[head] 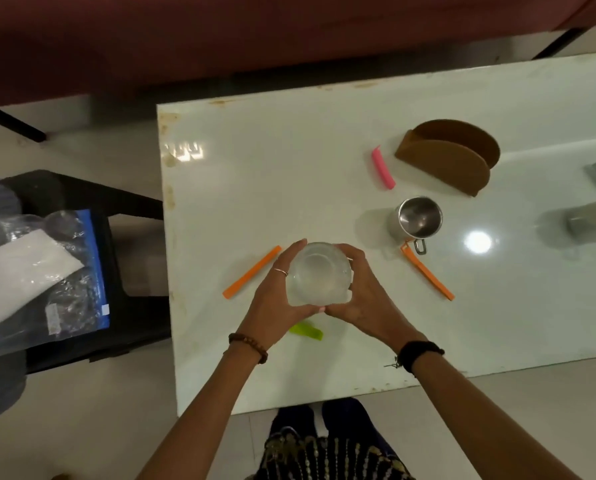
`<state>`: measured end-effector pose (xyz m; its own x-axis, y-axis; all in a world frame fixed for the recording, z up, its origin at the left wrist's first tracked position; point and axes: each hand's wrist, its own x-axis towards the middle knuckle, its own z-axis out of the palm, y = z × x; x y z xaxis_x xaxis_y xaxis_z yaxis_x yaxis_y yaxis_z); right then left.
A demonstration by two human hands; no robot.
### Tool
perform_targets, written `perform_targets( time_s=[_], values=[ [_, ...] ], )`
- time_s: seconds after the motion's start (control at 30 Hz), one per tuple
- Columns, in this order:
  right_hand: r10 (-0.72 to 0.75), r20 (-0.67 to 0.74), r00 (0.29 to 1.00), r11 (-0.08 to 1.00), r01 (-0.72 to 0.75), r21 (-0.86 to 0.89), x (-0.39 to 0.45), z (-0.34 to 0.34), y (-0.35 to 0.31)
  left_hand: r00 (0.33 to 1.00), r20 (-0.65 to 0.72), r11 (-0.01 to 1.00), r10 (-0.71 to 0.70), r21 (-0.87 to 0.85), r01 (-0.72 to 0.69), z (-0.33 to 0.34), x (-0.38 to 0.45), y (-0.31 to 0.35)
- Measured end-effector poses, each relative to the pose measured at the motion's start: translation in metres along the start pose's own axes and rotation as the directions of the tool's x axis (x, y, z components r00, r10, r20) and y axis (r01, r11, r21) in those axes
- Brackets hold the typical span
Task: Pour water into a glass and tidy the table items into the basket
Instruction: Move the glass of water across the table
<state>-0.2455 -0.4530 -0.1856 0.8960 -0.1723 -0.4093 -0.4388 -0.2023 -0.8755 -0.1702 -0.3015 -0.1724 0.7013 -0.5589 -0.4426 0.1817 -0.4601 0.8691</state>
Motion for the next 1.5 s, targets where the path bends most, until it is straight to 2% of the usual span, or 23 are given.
perform_targets(
  time_s=[0.13, 0.27, 0.43, 0.73, 0.93, 1.17, 1.5],
  values=[
    [-0.023, 0.018, 1.0, 0.998, 0.024, -0.062, 0.0, -0.004, -0.004, 1.0, 0.001, 1.0, -0.014, -0.027, 0.014, -0.004, 0.002, 0.0],
    [-0.023, 0.001, 1.0, 0.995, 0.023, -0.093, -0.005, -0.009, -0.017, 1.0, 0.004, 1.0, 0.02, 0.021, -0.021, -0.009, 0.003, 0.012],
    [-0.097, -0.077, 0.992, 0.991, 0.09, -0.097, -0.015, -0.039, -0.049, 0.986, 0.049, 0.983, 0.159, 0.083, -0.162, -0.015, 0.01, 0.063],
    [-0.235, -0.188, 0.954, 0.953, 0.188, -0.238, -0.021, -0.17, -0.095, 0.922, 0.171, 0.91, 0.348, 0.176, -0.376, 0.036, 0.06, 0.18],
    [-0.277, -0.195, 0.941, 0.934, 0.216, -0.284, -0.008, -0.266, -0.081, 0.897, 0.186, 0.874, 0.4, 0.218, -0.435, 0.106, 0.112, 0.236],
    [-0.233, -0.148, 0.961, 0.938, 0.182, -0.296, 0.035, -0.351, -0.034, 0.921, 0.178, 0.857, 0.346, 0.34, -0.387, 0.178, 0.191, 0.251],
    [-0.249, -0.065, 0.966, 0.925, 0.217, -0.312, 0.107, -0.376, 0.022, 0.97, 0.117, 0.767, 0.214, 0.595, -0.241, 0.207, 0.277, 0.219]
  ],
)
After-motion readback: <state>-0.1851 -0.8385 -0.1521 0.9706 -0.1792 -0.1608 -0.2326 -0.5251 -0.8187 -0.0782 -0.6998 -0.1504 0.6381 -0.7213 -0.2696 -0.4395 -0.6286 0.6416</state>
